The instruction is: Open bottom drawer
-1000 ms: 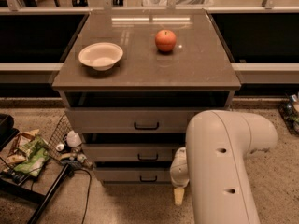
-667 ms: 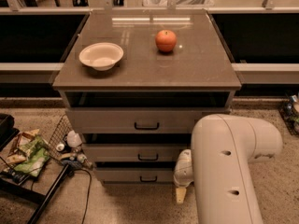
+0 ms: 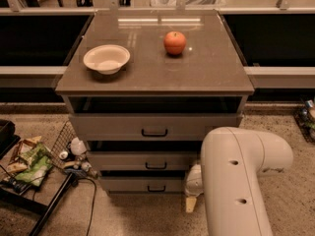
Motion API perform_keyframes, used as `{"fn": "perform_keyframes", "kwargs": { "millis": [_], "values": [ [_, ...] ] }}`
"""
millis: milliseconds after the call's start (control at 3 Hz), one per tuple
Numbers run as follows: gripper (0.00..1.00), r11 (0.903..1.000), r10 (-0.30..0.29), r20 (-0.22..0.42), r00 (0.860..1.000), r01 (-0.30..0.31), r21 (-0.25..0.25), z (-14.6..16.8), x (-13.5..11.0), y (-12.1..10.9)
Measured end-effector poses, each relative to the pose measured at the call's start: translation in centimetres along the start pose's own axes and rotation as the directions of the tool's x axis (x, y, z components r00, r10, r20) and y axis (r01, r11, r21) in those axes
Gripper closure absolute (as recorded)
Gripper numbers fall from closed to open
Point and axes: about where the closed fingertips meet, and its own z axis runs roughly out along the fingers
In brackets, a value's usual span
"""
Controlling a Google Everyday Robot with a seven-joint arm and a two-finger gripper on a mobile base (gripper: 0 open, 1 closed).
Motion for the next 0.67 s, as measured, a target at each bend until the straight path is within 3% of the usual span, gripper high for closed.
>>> {"fn": "perform_keyframes", "kwargs": {
  "millis": [333, 667],
  "values": [
    [0.00, 0.9999, 0.015, -0.008, 1.000, -0.016, -0.002, 1.5, 0.4, -0.5],
    [0.18, 0.9995, 0.024, -0.030, 0.999, -0.025, -0.019, 2.8, 0.2, -1.0]
  ]
}}
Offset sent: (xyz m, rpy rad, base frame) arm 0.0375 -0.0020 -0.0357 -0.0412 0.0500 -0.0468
